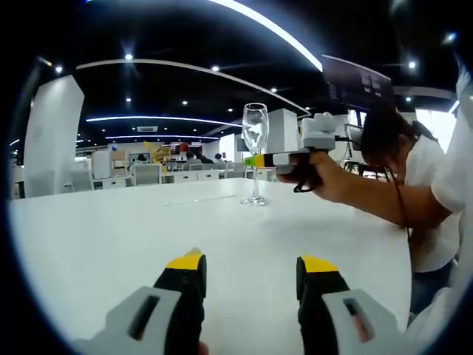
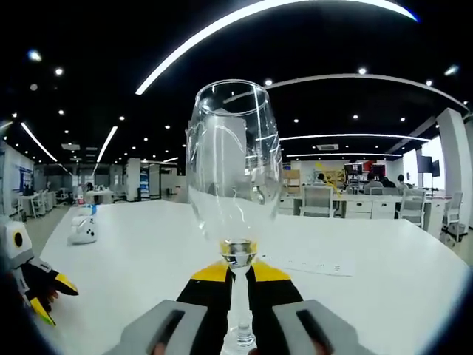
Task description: Stand the stemmed glass upright on the table place it in front of you
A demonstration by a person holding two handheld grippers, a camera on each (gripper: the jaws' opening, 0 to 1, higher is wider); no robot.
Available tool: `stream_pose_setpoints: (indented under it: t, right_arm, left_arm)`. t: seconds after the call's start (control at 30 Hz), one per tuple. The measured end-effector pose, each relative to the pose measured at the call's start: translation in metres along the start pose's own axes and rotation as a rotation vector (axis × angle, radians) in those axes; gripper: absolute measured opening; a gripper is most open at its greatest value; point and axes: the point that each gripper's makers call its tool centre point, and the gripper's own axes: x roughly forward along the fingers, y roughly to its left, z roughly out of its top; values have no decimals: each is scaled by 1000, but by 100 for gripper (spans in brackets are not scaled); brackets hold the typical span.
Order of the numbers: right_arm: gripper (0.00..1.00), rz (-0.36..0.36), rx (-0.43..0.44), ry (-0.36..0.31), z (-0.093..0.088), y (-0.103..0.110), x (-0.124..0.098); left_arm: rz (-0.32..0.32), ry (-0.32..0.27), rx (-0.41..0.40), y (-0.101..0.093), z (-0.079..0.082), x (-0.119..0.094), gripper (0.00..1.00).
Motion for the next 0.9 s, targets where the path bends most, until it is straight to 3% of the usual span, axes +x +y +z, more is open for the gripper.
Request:
stream_pose_setpoints:
  t: [0.9]
  right_arm:
    - [13,-74,-5,-12,0,-46,74]
  left_arm:
    - [3,13,8,2,-3,2,49]
